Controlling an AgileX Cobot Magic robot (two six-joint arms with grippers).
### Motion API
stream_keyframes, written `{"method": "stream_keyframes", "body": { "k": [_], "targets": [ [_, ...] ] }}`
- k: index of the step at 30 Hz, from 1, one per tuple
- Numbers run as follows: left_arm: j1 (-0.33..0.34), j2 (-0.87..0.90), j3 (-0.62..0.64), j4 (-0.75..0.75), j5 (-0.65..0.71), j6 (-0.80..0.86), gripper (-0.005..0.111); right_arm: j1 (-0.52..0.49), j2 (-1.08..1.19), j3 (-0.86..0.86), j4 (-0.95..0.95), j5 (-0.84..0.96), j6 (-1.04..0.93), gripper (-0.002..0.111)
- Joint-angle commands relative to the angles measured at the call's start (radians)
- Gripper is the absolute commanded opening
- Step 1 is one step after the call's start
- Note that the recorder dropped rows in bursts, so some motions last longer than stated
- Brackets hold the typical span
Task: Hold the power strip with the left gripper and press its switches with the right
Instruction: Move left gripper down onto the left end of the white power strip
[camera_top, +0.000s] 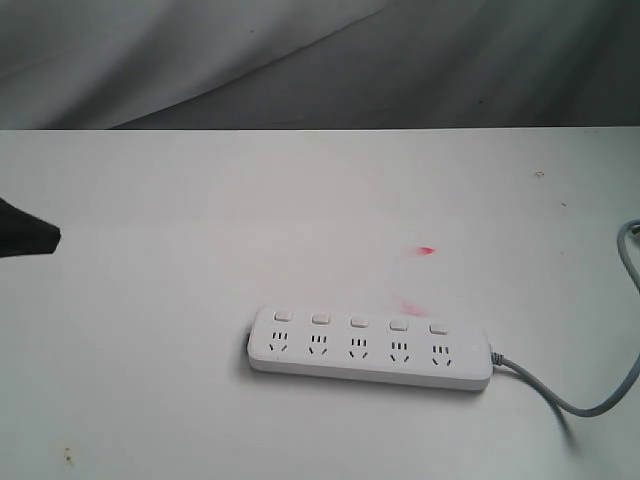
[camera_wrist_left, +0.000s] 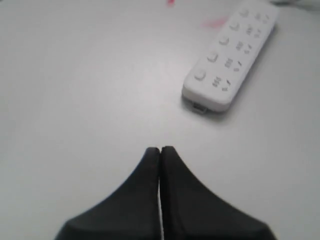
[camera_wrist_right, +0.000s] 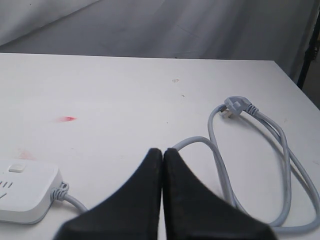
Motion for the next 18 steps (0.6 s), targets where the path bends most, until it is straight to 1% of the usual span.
{"method": "stream_keyframes", "body": {
  "k": [1,5,9,12,15,18],
  "targets": [
    [0.003,0.125,-0.056,0.081,0.004,0.108,0.000,-0.006,-0.005,0.003,0.003,-0.006,0.002,0.000],
    [-0.007,0.229,-0.149,0.072,0.004,0.108,0.000,-0.006,-0.005,0.003,0.003,-0.006,0.002,0.000],
    [-0.061,0.324,-0.275,0.085,0.004,0.108,0.000,-0.006,-0.005,0.003,0.003,-0.006,0.002,0.000],
    [-0.122,0.384,-0.364,0.117,0.004,0.108,0.000,-0.006,-0.005,0.003,0.003,-0.006,0.002,0.000],
    [-0.207,0.432,-0.447,0.189,0.004,0.108,0.000,-0.006,-0.005,0.003,0.003,-0.006,0.002,0.000],
    [-0.291,0.456,-0.489,0.279,0.004,0.108,0.000,-0.006,-0.005,0.003,0.003,-0.006,0.002,0.000]
  ]
}}
